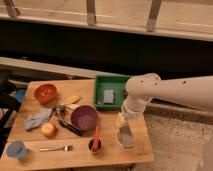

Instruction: Place eraser in purple bowl

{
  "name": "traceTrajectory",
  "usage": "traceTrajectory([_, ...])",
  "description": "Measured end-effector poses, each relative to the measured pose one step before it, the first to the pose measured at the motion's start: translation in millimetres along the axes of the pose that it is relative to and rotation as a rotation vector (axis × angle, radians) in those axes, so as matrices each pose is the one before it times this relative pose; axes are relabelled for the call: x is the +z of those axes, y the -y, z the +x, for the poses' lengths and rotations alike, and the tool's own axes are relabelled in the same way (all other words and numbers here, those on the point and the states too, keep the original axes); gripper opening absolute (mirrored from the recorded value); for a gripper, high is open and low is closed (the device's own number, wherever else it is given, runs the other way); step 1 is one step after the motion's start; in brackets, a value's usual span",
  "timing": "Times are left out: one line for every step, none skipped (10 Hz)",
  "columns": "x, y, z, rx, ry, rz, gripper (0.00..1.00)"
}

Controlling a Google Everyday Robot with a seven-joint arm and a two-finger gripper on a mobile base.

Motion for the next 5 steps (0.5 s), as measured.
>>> traceTrajectory([4.89, 1.24, 1.93, 0.01012, -0.01067, 0.00332, 0.65])
traceTrajectory([5.14, 1.29, 1.85, 0.0104, -0.00978, 0.00041, 0.65])
traceTrajectory([5.04, 0.21, 0.35, 0.00773, -0.00862, -0.0014, 0.65])
traceTrajectory([4.26, -0.36, -0.59, 0.00453, -0.00725, -0.0019, 0.65])
traceTrajectory([5.36, 0.3, -0.43, 0.00691, -0.00997, -0.00387, 0.64])
